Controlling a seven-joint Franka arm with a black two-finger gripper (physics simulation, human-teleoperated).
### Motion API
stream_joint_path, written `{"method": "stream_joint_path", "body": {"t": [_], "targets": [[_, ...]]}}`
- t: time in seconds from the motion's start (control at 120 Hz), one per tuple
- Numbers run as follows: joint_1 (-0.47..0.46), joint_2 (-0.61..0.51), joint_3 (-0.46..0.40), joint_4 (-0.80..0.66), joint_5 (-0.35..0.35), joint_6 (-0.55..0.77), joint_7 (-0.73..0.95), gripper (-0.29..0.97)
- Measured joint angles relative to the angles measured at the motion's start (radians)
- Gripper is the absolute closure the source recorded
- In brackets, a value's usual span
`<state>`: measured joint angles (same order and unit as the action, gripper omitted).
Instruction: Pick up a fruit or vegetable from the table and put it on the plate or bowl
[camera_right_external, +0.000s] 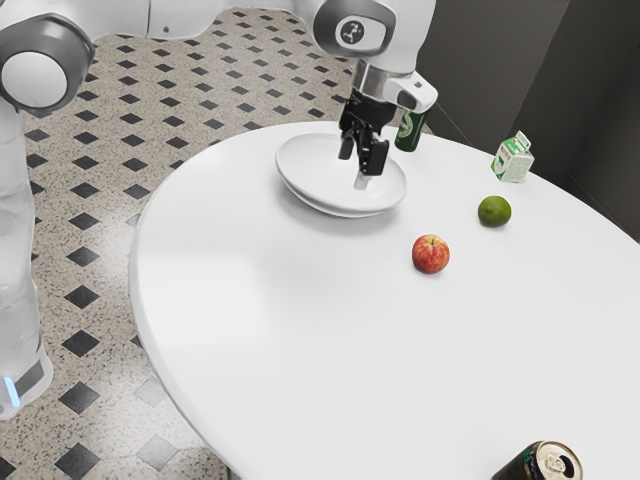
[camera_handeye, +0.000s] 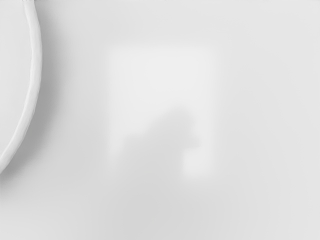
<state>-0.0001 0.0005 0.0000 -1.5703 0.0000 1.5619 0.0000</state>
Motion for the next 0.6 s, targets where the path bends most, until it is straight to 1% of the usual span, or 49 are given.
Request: {"method": "stream_joint_path", "body": {"t": [0.008, 0.025, 0.05, 0.083, 0.133, 0.208, 0.367, 0.45, 0.517, 0.55, 0.6], "targets": [[-0.061, 0.019, 0.061, 0.036, -0.004, 0.002, 0.000, 0.00], [-0.152, 0.050, 0.158, 0.097, -0.012, 0.005, 0.000, 0.00], [-0.236, 0.082, 0.256, 0.160, -0.021, 0.009, -0.001, 0.00], [-0.284, 0.108, 0.334, 0.209, -0.031, 0.014, -0.001, 0.00], [-0.295, 0.125, 0.389, 0.243, -0.042, 0.020, -0.002, 0.00], [-0.294, 0.133, 0.416, 0.260, -0.052, 0.026, -0.003, 0.00], [-0.306, 0.135, 0.425, 0.263, -0.065, 0.034, -0.005, 0.00], [-0.281, 0.137, 0.419, 0.264, -0.105, 0.036, -0.006, 0.00], [-0.281, 0.143, 0.397, 0.281, -0.103, 0.040, -0.008, 0.00], [-0.286, 0.161, 0.388, 0.286, -0.099, 0.042, -0.008, 0.00], [-0.283, 0.221, 0.385, 0.305, -0.094, 0.048, -0.008, 0.00]]}}
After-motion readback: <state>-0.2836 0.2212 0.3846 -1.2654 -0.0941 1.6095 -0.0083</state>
